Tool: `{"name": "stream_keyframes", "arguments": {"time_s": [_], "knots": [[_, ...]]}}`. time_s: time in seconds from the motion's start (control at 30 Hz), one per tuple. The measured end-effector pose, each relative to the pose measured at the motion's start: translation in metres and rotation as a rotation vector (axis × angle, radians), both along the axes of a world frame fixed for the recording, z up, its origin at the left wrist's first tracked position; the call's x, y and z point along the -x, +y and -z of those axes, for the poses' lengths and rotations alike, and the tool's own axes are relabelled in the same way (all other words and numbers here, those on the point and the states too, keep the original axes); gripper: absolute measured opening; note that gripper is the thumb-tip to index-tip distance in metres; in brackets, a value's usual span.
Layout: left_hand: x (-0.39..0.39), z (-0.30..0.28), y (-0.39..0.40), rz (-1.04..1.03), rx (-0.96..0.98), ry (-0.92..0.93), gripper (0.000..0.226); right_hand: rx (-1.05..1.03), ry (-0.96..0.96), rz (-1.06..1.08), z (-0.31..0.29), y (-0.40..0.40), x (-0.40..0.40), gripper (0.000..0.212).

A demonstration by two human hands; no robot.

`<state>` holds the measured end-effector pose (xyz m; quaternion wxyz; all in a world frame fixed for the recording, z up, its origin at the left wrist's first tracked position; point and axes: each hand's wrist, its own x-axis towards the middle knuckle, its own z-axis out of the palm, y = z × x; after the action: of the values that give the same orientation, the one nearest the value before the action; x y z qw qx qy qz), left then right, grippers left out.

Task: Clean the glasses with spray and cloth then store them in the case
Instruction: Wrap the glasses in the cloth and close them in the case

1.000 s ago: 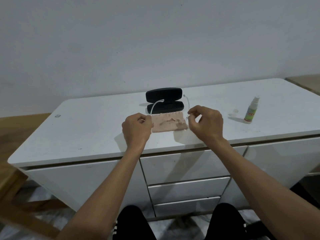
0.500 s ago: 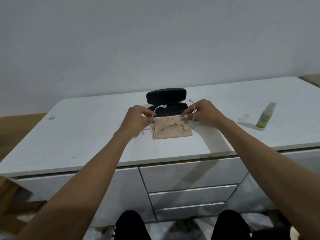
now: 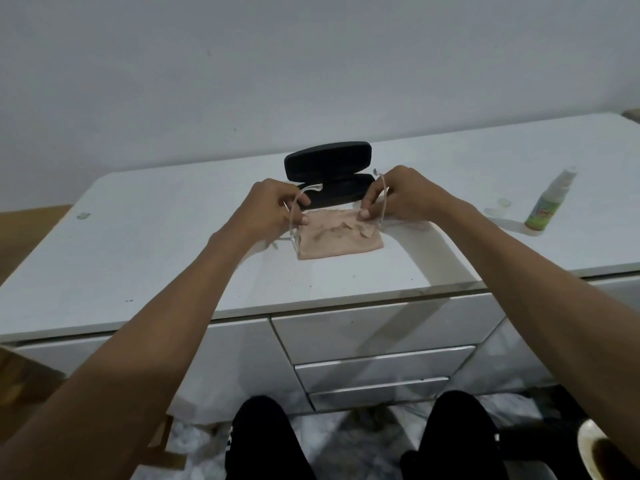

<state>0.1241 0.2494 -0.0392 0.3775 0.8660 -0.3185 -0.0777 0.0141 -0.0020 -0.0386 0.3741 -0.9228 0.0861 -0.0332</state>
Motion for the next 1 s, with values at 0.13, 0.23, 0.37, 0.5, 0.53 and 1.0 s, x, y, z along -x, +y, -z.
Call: {"name": "stream_keyframes", "arguments": {"time_s": [0.13,0.23,0.37,0.5,0.53,1.0], "knots": [[-0.001,-0.011,0.002,0.052,0.005,0.098,0.009,-0.106,-0.009,-0.036,-0.008,0.000,0.007,0.013],[-0.001,-0.017,0.007,0.089,-0.002,0.105,0.004,-0.192,-0.001,-0.038,-0.015,0.002,0.008,0.004],[-0.002,-0.024,0.014,0.103,0.026,0.254,0.007,-0.301,0.042,-0.042,-0.021,0.000,0.011,0.012],[0.001,-0.026,0.018,0.116,0.053,0.332,0.012,-0.318,0.095,-0.056,-0.023,0.001,0.017,0.026],[0.002,-0.026,0.018,0.116,0.056,0.335,0.010,-0.316,0.097,-0.055,-0.024,0.001,0.020,0.029],[0.019,-0.021,0.025,0.046,0.307,0.313,0.028,-0.441,-0.028,-0.012,-0.020,0.002,0.036,0.032]]}}
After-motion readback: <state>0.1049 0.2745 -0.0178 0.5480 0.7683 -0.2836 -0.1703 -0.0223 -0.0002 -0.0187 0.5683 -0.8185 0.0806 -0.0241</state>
